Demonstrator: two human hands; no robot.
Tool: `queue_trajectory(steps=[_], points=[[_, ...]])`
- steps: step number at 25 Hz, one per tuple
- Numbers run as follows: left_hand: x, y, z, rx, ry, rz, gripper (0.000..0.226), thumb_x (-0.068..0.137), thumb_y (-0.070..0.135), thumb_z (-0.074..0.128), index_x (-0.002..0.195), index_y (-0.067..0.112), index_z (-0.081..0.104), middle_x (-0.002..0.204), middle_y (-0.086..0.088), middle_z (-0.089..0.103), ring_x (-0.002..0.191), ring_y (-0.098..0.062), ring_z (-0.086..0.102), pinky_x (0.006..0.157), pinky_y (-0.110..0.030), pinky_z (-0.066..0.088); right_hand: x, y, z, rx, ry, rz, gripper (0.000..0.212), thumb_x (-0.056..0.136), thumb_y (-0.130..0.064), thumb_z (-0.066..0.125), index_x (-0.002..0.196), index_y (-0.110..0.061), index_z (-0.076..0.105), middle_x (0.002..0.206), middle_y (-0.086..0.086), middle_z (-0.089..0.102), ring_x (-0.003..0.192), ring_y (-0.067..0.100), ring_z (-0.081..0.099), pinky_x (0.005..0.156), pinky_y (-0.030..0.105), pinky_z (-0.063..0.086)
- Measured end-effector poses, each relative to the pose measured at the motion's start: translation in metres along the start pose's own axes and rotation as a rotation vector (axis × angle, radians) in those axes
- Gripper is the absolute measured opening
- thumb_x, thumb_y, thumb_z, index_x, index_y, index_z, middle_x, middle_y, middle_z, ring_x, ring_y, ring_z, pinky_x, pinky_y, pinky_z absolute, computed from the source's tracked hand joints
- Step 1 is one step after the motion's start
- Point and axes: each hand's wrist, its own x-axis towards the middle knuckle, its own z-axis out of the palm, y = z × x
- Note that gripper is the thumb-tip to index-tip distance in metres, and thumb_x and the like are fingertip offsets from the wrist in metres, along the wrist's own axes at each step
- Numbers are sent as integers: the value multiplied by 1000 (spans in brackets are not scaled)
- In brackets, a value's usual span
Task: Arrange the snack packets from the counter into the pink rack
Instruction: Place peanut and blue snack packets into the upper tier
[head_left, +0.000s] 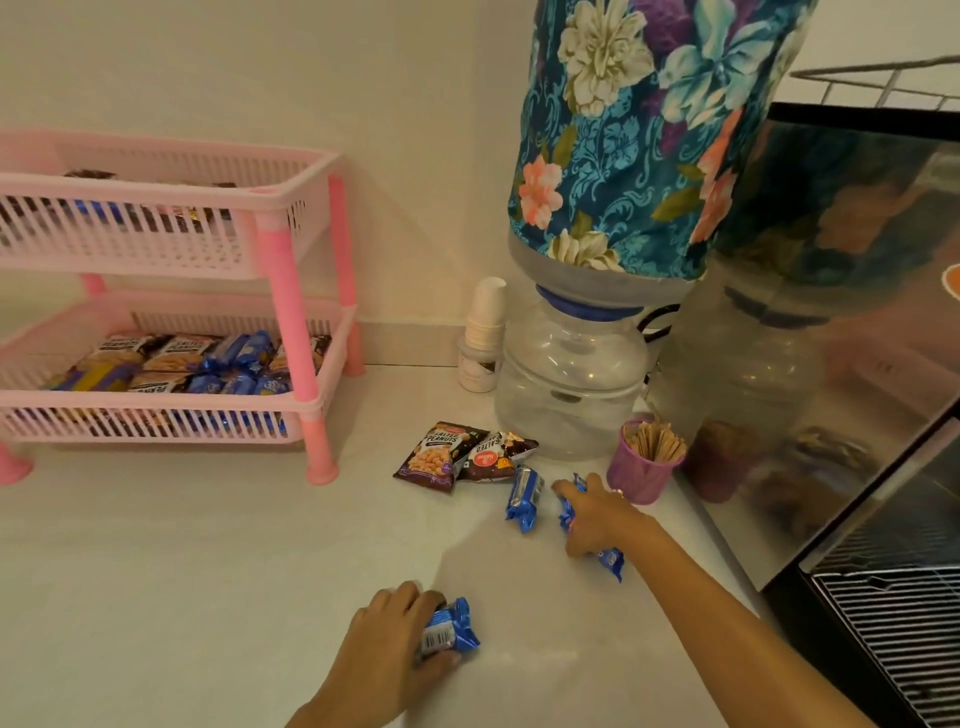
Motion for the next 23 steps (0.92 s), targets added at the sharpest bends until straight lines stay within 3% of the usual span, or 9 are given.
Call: queue_trajectory(steps=[3,6,8,10,12,15,18,21,23], points=[[9,6,-20,-171,-136,-112,63,81,68,50,133,34,44,110,14,48,111,-11,50,94,-22,40,-15,-6,10,217,101,53,71,67,-27,71,128,-33,36,120,8,35,99,30,53,81,37,54],[15,-3,-39,-417,-171,-182,41,85,48,61,118,23,57,101,10,59,102,-11,60,88,-23,45,-33,-24,-2,491,203,83,66,64,-25,72,120,-33,39,111,8,39,86,25,56,67,30,51],[11,-13,-68,-620,-54,-159,33,79,52,65,97,25,61,89,8,64,76,-4,59,72,-24,47,-45,-46,-26,643,305,46,66,59,-24,73,117,-31,42,107,11,48,75,21,58,56,25,45],[10,-19,-109,-783,48,-133,29,77,50,67,90,25,61,75,6,61,61,-2,52,60,-20,42,-60,-79,-60,858,372,-23,64,55,-18,75,111,-28,46,99,15,57,67,23,61,53,29,49],[10,-30,-159,-919,104,-90,26,76,48,68,92,28,61,73,0,63,60,-5,55,57,-20,45,-77,-123,-99,1057,414,-117,59,56,-8,75,105,-26,48,89,15,60,58,22,61,49,31,52],[11,-57,-243,-1047,253,55,24,76,45,68,98,40,60,88,-2,69,74,-9,64,68,-29,52,-104,-197,-161,1194,441,-302,52,61,-2,72,101,-29,51,81,12,58,52,18,58,45,28,49],[18,-101,-335,-989,481,114,19,89,31,59,99,47,53,98,10,62,89,-13,63,70,-25,49,-118,-269,-223,1318,506,-483,47,69,4,70,99,-27,53,77,11,56,53,24,57,49,30,49],[26,-142,-426,-848,607,134,21,99,27,40,113,42,42,100,5,55,72,-15,57,57,-25,45,-117,-337,-279,1388,609,-653,43,67,2,69,92,-29,53,74,6,53,48,21,56,48,30,49],[37,-175,-473,-688,577,81,31,99,30,36,130,34,33,93,3,54,68,-19,56,60,-29,43,-107,-380,-310,1368,648,-722,41,69,4,68,90,-26,50,76,3,52,50,17,53,52,32,49]])
